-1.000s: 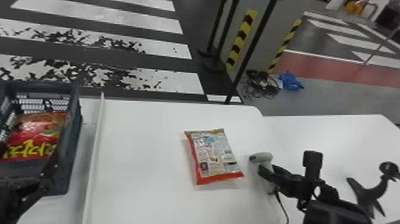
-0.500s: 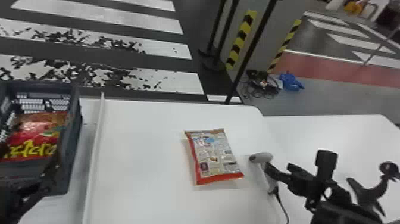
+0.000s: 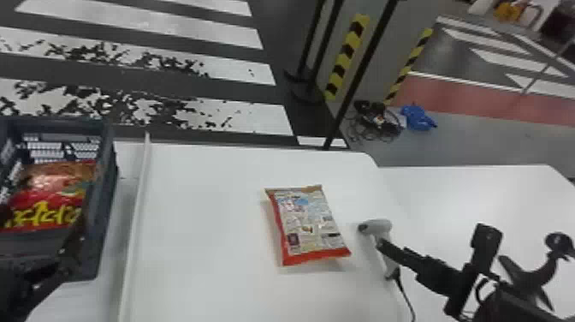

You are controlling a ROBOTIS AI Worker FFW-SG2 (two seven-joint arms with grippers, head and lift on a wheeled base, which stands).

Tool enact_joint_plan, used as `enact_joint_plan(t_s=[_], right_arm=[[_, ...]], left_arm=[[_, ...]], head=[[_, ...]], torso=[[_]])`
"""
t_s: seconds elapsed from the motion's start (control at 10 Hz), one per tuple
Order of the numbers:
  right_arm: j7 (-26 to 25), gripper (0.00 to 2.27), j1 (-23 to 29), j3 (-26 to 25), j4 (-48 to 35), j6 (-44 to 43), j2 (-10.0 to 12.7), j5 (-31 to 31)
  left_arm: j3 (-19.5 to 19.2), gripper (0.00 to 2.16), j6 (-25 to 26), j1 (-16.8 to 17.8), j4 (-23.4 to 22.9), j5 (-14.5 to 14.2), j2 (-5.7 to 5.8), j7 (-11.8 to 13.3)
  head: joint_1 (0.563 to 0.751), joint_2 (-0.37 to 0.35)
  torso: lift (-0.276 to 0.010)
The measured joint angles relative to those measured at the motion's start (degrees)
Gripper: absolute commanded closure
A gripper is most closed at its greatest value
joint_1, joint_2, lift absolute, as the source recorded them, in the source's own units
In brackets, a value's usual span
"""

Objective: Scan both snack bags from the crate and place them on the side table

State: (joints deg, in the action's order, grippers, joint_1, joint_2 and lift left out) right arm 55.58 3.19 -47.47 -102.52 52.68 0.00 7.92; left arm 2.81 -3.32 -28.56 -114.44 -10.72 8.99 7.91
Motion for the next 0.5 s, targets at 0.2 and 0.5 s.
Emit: enact_joint_plan(t_s=[0.2,0.5], right_arm=[[0.69,0.12,-0.21,1.96,-0.29,4.15,0.0,-0.5],[0.51,0.12,-1.88,5.86,1.92,4.25,0.0,2.25]], left_arm=[[0.01,0.09,0.12,-0.07,-0.07,0.0,0.13,0.0],[0.17,0.09,0.12,0.16,0.01,-0.09,0.23,0.0]], head=[[0.695,-0.33],[0.695,-0.296]], torso=[[-0.098],[-0.098]])
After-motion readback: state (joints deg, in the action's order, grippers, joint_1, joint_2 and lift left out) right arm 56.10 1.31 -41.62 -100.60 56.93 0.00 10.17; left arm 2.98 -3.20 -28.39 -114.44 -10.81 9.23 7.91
